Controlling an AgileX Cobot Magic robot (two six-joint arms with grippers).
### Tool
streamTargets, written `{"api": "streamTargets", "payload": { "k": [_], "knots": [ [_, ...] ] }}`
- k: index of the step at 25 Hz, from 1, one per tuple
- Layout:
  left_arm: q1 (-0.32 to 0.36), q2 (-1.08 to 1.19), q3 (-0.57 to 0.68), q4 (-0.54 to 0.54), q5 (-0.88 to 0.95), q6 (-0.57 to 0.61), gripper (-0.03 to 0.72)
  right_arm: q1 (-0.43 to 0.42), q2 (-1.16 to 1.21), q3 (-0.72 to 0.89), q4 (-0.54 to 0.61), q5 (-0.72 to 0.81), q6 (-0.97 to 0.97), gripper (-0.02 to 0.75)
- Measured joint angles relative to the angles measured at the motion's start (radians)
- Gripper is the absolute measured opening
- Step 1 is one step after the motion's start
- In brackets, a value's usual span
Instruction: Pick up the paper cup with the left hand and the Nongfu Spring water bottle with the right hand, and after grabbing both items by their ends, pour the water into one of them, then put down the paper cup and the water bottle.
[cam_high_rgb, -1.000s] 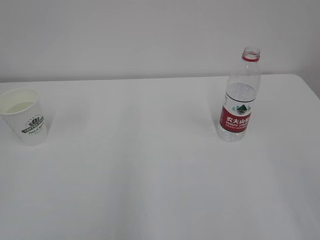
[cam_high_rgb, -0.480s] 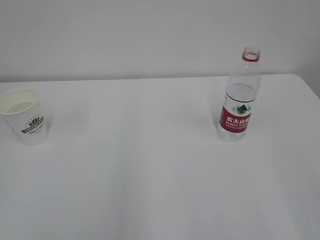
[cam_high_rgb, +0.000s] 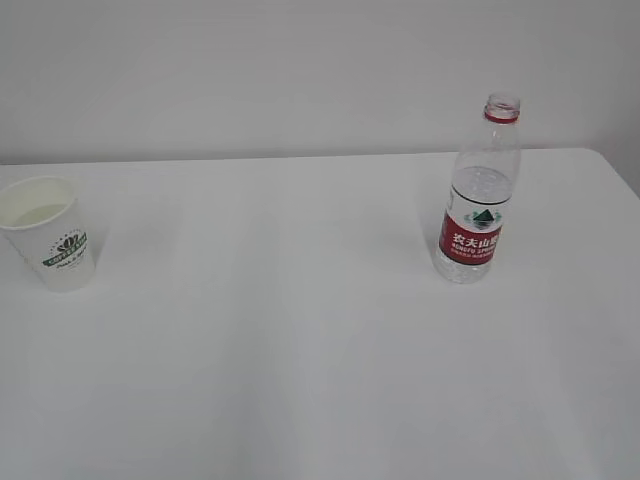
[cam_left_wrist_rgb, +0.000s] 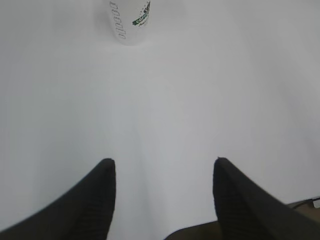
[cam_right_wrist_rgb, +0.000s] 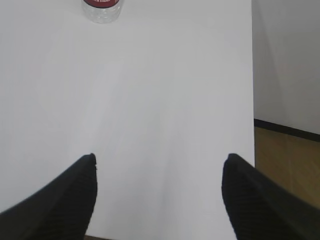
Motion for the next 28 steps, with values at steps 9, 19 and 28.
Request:
{"api": "streamTargets", "payload": {
  "k": [9, 19, 28],
  "knots": [
    [0.000, 0.000, 0.002, -0.002, -0.004, 0.000, 0.430, 0.000, 0.000, 0.002, 0.006, 0.004, 0.000, 0.590],
    [0.000, 0.000, 0.002, -0.004, -0.008, 0.002, 0.430, 0.000, 0.000, 0.002, 0.010, 0.006, 0.000, 0.590],
    [0.000, 0.000, 0.002, -0.004, -0.010, 0.002, 0.416, 0.000, 0.000, 0.002, 0.013, 0.007, 0.000, 0.590]
  ]
}}
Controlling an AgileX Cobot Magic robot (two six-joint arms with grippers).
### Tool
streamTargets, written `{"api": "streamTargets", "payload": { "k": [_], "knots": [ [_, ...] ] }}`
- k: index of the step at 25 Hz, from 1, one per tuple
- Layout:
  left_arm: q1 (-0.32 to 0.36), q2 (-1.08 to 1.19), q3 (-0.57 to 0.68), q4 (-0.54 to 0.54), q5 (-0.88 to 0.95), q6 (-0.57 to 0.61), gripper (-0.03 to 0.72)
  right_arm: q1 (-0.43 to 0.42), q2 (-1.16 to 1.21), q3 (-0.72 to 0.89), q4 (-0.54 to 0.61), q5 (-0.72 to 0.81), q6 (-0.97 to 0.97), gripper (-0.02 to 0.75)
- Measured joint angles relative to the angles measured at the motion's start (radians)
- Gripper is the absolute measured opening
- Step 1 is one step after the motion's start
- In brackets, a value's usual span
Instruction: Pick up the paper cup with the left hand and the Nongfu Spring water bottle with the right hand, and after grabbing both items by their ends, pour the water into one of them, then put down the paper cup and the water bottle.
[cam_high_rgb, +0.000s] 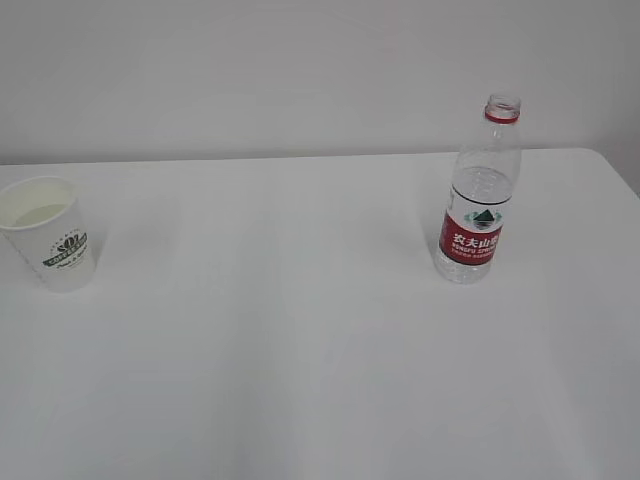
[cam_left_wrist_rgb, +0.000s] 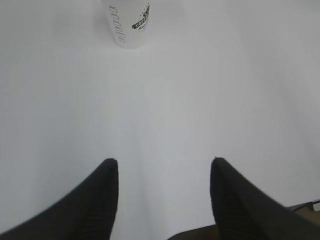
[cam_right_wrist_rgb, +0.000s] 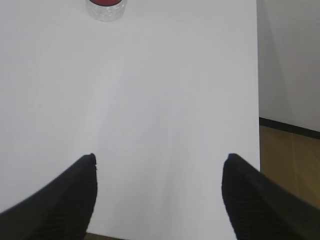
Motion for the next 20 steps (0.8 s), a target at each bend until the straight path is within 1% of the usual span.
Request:
{"api": "streamTargets", "payload": {
  "k": [5, 9, 14, 20],
  "knots": [
    [0.000, 0.000, 0.000, 0.000, 0.000, 0.000, 0.398, 0.000, -0.002, 0.000, 0.002, 0.000, 0.000, 0.590],
    [0.000, -0.061, 0.000, 0.000, 0.000, 0.000, 0.393, 0.000, -0.073, 0.000, 0.006, 0.001, 0.000, 0.590],
    [0.029, -0.185, 0.000, 0.000, 0.000, 0.000, 0.389, 0.000, -0.131, 0.000, 0.007, 0.005, 0.000, 0.590],
    [0.040, -0.186, 0.000, 0.000, -0.001, 0.000, 0.386, 0.000, -0.215, 0.000, 0.009, 0.009, 0.002, 0.590]
  ]
}}
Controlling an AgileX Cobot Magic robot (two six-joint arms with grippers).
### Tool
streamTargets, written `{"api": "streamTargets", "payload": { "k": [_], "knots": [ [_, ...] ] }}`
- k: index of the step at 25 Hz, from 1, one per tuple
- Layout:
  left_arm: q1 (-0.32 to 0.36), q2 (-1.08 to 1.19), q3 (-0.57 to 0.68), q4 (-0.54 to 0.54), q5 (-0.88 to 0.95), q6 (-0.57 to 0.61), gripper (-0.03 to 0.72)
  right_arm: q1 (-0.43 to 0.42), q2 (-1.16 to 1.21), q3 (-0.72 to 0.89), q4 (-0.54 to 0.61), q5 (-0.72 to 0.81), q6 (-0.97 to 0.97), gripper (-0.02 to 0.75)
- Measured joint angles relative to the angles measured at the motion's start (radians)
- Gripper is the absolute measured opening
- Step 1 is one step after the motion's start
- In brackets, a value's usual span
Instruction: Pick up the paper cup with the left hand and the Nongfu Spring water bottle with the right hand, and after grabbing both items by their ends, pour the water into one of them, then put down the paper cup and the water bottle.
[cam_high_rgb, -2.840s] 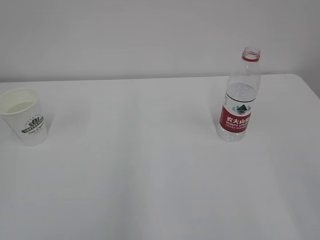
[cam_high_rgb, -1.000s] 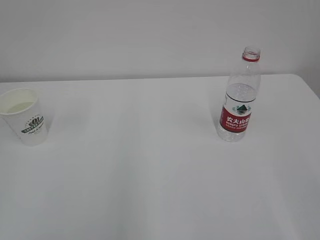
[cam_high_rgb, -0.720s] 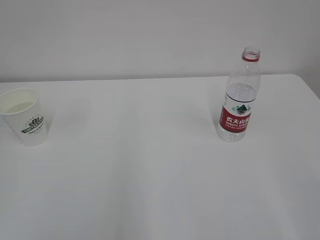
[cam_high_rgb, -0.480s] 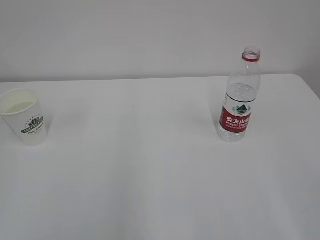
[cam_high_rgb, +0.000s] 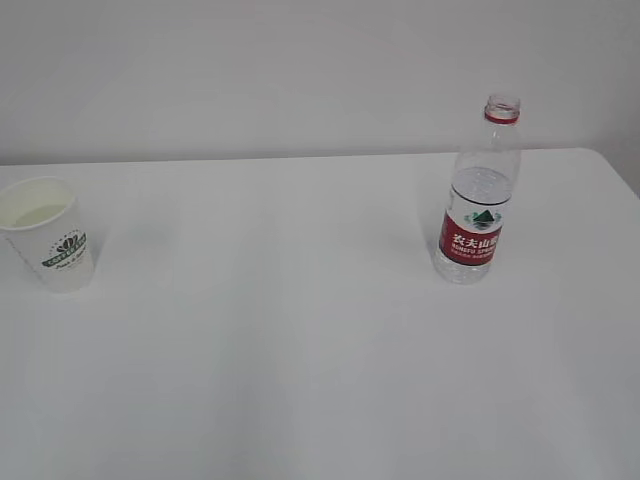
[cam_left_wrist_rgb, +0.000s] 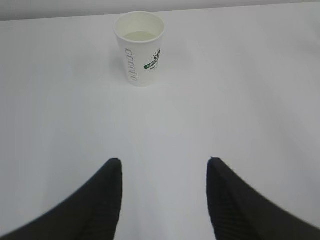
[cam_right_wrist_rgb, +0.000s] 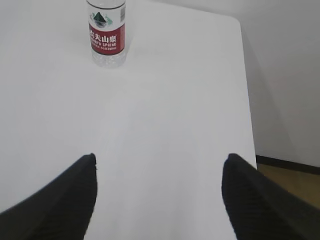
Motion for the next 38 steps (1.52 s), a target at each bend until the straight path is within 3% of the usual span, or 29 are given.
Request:
{"api": "streamTargets", "payload": {
  "k": [10, 15, 22, 38],
  "knots": [
    [0.003, 0.000, 0.000, 0.000, 0.000, 0.000, 0.367, 0.000, -0.011, 0.000, 0.000, 0.002, 0.002, 0.590],
    [0.059, 0.000, 0.000, 0.000, 0.000, 0.000, 0.358, -0.013, -0.011, 0.000, 0.000, 0.002, 0.004, 0.590],
    [0.166, 0.000, 0.000, 0.000, 0.000, 0.000, 0.357, -0.120, -0.011, 0.000, 0.000, 0.002, 0.004, 0.590],
    [0.214, 0.000, 0.000, 0.000, 0.000, 0.000, 0.319, -0.139, -0.011, 0.000, 0.000, 0.002, 0.004, 0.590]
  ]
}}
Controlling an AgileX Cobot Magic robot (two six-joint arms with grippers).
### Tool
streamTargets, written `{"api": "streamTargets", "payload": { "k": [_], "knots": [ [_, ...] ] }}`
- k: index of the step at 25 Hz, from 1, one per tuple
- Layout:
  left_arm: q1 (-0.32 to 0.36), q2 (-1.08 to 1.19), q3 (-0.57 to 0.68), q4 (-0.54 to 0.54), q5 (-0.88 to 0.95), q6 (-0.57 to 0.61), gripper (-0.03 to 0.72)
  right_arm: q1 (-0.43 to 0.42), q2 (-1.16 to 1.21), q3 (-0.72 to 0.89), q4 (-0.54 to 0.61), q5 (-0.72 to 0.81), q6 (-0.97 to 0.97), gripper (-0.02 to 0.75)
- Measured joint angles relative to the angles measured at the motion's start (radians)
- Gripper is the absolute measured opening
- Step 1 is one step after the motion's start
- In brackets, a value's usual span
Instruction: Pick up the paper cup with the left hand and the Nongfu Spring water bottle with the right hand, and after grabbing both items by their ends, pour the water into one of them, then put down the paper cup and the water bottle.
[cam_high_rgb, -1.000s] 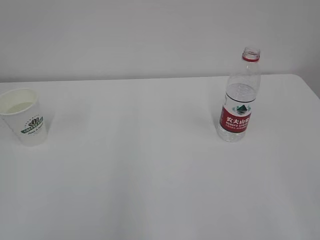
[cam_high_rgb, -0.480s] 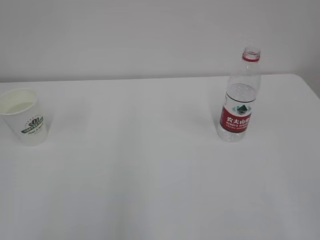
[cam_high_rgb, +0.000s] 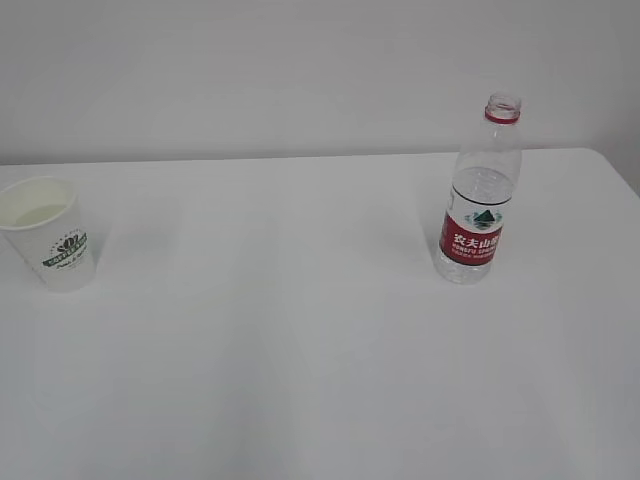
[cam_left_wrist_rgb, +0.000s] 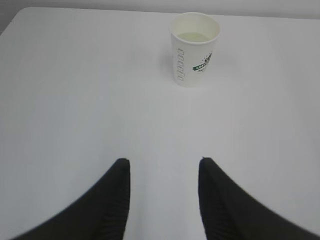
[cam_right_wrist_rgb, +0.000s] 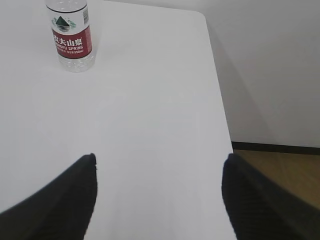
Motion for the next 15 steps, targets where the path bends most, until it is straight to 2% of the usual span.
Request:
{"api": "streamTargets", "payload": {
  "k": [15],
  "knots": [
    [0.007, 0.000, 0.000, 0.000, 0.000, 0.000, 0.316, 0.000, 0.000, 0.000, 0.000, 0.000, 0.000, 0.590]
  ]
}}
